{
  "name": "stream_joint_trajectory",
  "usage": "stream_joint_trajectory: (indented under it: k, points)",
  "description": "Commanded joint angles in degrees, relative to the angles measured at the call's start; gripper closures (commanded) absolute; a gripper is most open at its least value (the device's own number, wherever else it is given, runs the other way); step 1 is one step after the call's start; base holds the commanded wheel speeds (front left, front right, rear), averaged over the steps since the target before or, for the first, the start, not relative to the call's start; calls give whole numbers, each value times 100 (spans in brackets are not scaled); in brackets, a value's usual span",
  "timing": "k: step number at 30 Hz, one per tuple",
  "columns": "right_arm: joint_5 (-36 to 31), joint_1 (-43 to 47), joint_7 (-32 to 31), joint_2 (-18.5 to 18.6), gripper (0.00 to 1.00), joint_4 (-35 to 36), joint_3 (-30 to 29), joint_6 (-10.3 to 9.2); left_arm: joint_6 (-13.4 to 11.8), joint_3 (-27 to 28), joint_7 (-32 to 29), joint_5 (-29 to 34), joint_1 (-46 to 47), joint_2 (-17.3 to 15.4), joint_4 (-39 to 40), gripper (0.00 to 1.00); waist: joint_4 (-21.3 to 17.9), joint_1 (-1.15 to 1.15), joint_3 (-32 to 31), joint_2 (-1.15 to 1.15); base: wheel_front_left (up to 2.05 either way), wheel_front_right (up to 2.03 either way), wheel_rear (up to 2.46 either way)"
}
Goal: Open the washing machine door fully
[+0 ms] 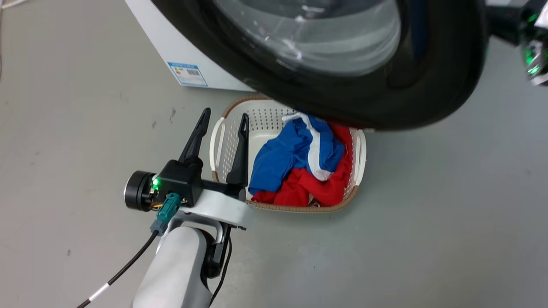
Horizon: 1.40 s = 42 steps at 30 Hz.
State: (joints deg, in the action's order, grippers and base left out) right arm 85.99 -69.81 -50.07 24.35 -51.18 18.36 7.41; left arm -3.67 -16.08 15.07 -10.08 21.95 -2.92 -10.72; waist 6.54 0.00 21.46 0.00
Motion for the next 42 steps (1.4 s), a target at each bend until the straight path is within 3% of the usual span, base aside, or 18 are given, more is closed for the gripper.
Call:
stream_joint_trajectory:
  k: [1, 21, 27, 35, 42]
  points:
    - [47, 185, -78, -62, 100, 113, 31, 14, 16, 42, 14, 12, -103, 6, -42, 0, -45, 0, -157, 0, 0, 0, 0]
    - [333, 2041, -706, -712, 100, 1840, 447, 14, 224, 208, 14, 27, -633, 6, -324, 0, 30, 0, -984, 0, 0, 0, 0]
    - [425, 2516, -631, -842, 100, 2106, 469, 14, 319, 259, 14, 59, -757, 6, -452, 0, 27, 0, -1188, 0, 0, 0, 0]
    - [521, 3067, -9, -911, 100, 2138, 174, 14, 438, 383, 14, 108, -970, 5, -589, 0, -128, 0, -1598, 0, 0, 0, 0]
    - [398, 3663, 1660, -929, 100, 2131, -580, 14, 506, 572, 14, 166, -1201, 6, -681, 0, -356, 0, -1927, 0, 0, 0, 0]
